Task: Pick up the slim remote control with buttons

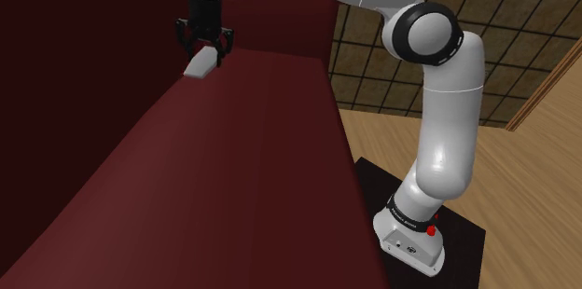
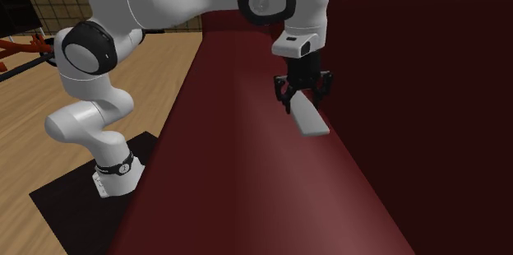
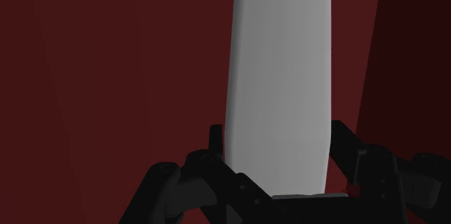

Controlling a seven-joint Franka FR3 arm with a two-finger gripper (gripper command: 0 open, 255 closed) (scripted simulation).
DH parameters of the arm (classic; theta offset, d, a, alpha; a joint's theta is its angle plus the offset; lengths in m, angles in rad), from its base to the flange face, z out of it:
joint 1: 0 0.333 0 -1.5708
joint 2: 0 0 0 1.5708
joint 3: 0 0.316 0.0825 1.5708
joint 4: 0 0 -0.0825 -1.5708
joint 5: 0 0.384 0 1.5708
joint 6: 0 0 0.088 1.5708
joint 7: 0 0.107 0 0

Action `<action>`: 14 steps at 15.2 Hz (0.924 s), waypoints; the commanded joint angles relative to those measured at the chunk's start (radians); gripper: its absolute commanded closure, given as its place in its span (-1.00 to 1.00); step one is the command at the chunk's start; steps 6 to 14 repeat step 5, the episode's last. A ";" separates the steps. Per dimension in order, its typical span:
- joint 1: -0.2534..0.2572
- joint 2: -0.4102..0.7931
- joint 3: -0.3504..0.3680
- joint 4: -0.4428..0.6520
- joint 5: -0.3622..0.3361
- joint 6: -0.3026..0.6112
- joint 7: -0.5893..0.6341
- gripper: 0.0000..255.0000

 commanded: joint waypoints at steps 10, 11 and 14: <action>0.018 0.023 0.000 0.093 -0.011 -0.070 0.001 1.00; 0.018 0.023 0.000 0.093 -0.011 -0.070 0.001 1.00; 0.018 0.023 0.000 0.093 -0.011 -0.070 0.001 1.00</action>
